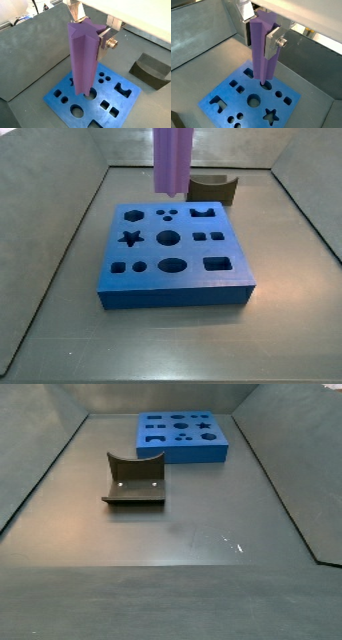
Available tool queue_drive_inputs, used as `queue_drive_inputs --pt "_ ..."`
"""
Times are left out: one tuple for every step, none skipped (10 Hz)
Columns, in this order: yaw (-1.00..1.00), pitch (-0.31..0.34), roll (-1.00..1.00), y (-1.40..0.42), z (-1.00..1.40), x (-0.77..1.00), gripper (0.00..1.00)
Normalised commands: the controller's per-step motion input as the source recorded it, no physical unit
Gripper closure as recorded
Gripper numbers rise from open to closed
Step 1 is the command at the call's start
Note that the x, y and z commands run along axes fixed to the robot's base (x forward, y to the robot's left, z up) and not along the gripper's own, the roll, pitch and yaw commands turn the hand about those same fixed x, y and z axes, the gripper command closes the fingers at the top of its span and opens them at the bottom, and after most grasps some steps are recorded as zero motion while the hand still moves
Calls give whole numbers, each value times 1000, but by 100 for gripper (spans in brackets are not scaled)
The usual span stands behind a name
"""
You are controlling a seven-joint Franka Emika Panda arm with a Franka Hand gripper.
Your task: Insert the star object.
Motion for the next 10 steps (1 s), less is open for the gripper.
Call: queue_drive_inputs --pt "-131 -13 47 160 -577 -297 100" --pt "-234 0 170 234 -786 -560 100" --pt "-294 -34 159 251 -809 -760 100" --pt "-457 -14 0 309 -791 -711 100" --pt "-480 -26 0 274 -726 -711 100" --pt "-317 -89 211 66 -694 -703 100" --pt "0 -123 206 0 -563 -397 100" --pt "0 -130 183 0 -463 -237 100" --pt "34 -66 181 -14 -434 -9 100" --pt "6 0 199 0 -429 183 100"
